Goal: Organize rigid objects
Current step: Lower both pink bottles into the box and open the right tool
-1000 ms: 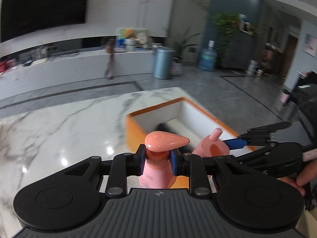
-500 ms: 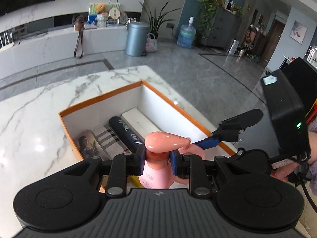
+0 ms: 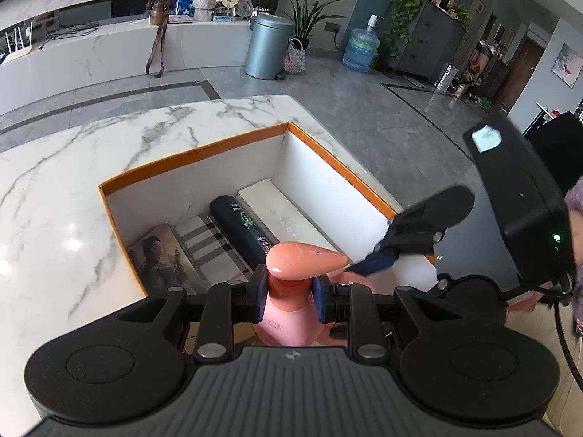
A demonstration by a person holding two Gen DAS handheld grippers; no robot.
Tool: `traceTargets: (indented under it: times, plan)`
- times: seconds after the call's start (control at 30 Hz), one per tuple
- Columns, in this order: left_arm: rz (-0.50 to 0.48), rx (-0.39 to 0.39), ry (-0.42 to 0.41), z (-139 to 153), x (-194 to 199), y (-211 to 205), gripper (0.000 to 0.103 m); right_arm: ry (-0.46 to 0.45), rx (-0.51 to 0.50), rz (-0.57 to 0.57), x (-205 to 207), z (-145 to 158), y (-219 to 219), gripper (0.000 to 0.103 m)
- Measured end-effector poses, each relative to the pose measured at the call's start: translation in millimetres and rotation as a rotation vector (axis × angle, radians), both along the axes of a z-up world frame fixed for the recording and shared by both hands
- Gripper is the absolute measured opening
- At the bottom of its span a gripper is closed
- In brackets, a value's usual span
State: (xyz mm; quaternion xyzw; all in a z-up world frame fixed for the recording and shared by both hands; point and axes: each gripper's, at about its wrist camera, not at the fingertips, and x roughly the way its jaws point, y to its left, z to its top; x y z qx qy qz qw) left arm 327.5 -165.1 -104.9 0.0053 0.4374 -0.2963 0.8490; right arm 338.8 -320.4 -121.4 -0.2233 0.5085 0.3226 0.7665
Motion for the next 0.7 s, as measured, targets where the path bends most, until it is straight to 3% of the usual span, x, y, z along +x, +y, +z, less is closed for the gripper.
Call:
traceTargets:
  times: [0.3, 0.53, 0.7]
  plan:
    - [-0.017, -0.011, 0.033, -5, -1, -6, 0.028, -0.05, -0.195, 0.197, -9, 6, 13, 0.055]
    - [-0.018, -0.022, 0.042, -4, -7, -15, 0.028, -0.123, -0.409, 0.457, -32, 3, 25, 0.055]
    - [-0.002, -0.028, 0.048, -4, -9, -26, 0.028, -0.139, -0.438, 0.463, -34, 1, 22, 0.058]
